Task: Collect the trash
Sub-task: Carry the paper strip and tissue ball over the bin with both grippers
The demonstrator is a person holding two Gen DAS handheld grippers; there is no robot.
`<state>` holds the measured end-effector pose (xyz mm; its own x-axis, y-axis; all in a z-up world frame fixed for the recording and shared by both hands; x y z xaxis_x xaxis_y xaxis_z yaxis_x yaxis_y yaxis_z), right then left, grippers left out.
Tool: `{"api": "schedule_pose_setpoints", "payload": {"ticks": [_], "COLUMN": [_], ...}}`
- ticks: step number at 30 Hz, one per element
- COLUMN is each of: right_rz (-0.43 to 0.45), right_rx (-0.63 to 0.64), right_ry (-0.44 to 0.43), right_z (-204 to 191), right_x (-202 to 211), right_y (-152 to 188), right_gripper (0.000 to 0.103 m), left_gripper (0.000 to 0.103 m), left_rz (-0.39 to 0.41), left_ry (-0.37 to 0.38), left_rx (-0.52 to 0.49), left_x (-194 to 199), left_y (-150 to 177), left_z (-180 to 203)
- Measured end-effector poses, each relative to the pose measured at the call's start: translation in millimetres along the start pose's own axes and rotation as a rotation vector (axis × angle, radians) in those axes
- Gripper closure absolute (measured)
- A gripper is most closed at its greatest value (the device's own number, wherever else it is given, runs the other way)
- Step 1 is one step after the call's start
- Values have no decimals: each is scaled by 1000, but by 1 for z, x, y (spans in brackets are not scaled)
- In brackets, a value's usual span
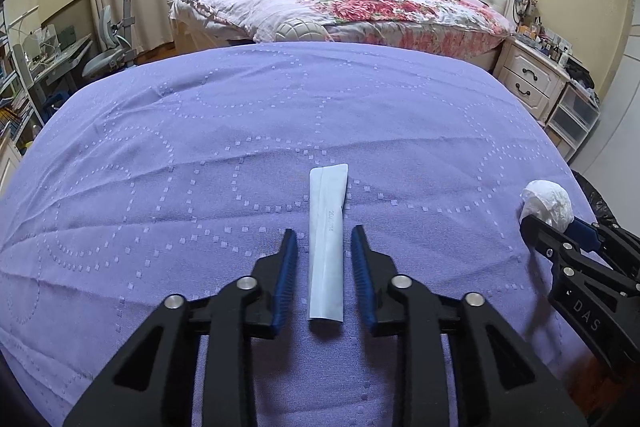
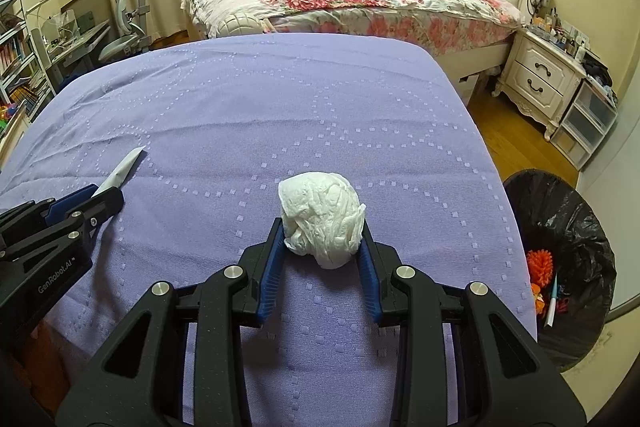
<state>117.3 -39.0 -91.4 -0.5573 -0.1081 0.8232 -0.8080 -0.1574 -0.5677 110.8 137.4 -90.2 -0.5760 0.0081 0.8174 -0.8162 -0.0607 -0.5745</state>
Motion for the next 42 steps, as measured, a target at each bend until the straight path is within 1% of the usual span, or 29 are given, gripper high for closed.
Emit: {"api": "schedule_pose_setpoints", "payload": {"ticks": [1,5,7,11,20,28,31,37,42], "right_rz": [0,6,11,21,67,96,104,115,123], "right_rx": [0,-2,-4,-8,-46,-109,-134,-200,-252], "right_ry": [0,-6,-8,-12,1,47,78,141,187], "right_z": [0,-2,-2,1,22,62,82,128,163], "right_x": [0,3,5,11,36,54,60,69,74], "right_y": [0,-4,-5,-6,-4,9,14,25,34], "right_gripper": [70,70,70,70,70,70,70,70,70], "left_gripper": [86,87,88,88,88,88,88,88,88], "left_rz": [0,3,15,37,99,130,137,156,150], "left_ry": [1,-3,-11,-3,18,58,73,108,135], "left_rx": [-3,-11,-15,-21,-62,-118,-142,-198,-254], "left_x": [1,3,7,17,38,46,47,47,40], "left_y": [1,2,3,4,5,4,2,1,1], "left_z": [1,3,5,12,43,84,103,145,182]}}
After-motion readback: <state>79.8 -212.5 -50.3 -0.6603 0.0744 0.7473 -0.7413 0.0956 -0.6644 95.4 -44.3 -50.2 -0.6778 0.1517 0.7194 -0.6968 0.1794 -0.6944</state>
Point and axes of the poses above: each gripper's, at about its wrist camera, not at the fingertips, and x roughly against the way its jaws point, z to its right, y to its underside, the point moved 3 cm from there along -x, roughly the way its jaws point, and after that the axes turned 5 degrees about -z, right-handed, at the moved point
